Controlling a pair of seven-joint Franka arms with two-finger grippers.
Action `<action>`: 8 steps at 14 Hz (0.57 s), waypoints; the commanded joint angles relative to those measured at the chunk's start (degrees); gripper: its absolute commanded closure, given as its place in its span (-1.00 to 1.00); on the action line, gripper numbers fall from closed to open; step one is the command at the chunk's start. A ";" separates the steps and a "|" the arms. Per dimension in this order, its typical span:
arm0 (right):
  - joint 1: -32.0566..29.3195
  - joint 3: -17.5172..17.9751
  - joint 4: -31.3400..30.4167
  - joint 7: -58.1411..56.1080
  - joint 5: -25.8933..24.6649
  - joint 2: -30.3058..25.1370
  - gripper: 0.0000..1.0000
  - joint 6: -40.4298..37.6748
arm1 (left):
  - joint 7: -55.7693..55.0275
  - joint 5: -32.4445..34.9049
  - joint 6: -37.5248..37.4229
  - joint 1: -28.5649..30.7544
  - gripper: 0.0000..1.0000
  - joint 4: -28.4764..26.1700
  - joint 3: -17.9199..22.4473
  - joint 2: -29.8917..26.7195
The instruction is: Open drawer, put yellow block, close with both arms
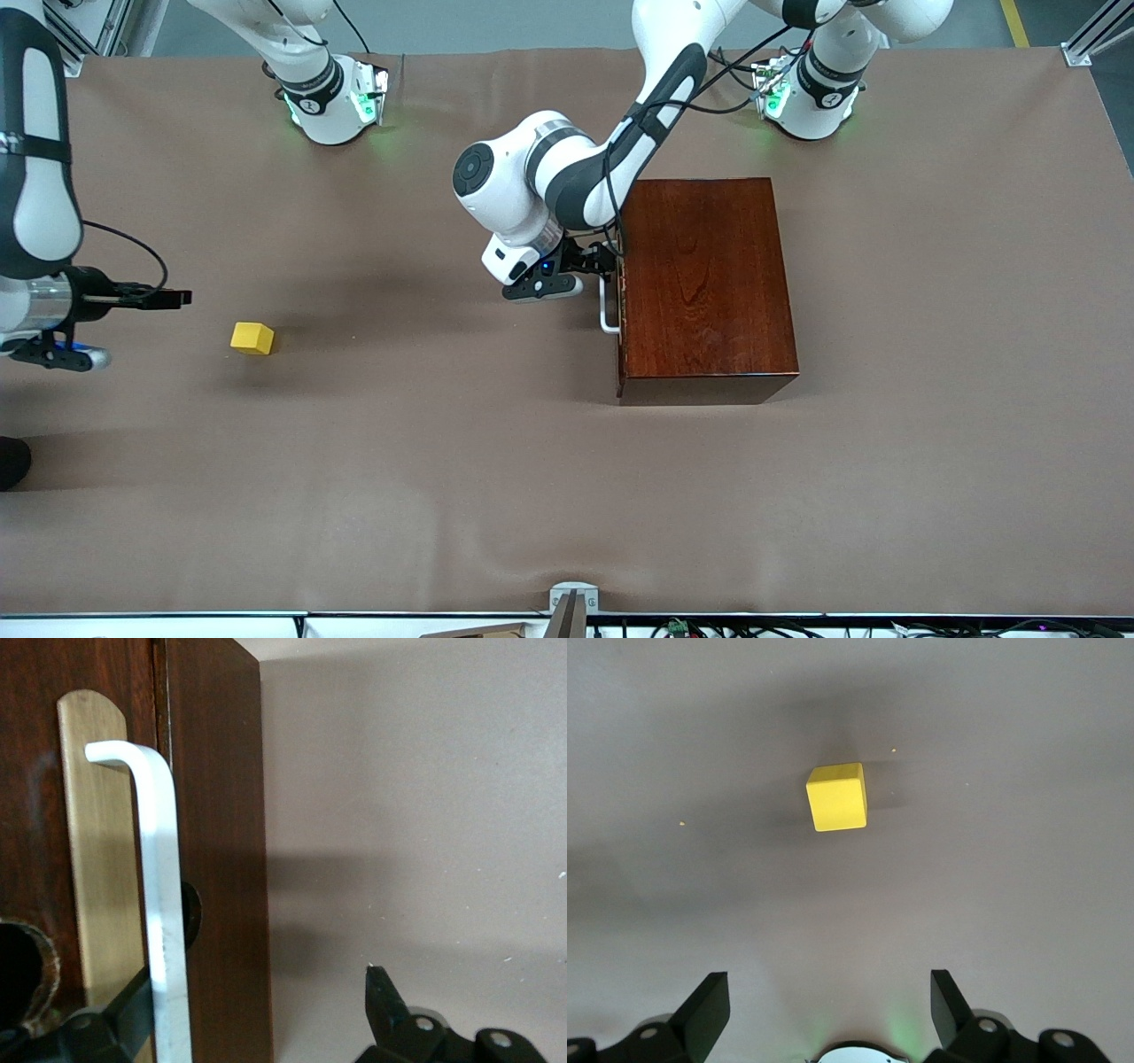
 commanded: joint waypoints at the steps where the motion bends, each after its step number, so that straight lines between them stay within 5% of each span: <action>1: -0.75 0.75 -4.32 0.30 0.37 -1.52 -1.00 3.29 | -1.84 0.78 1.34 -0.56 -1.00 1.25 0.20 1.20; 8: 0.21 1.01 -10.29 0.21 0.28 -1.43 -1.00 10.41 | -3.24 -0.36 7.84 -0.56 -1.00 1.86 -2.08 1.55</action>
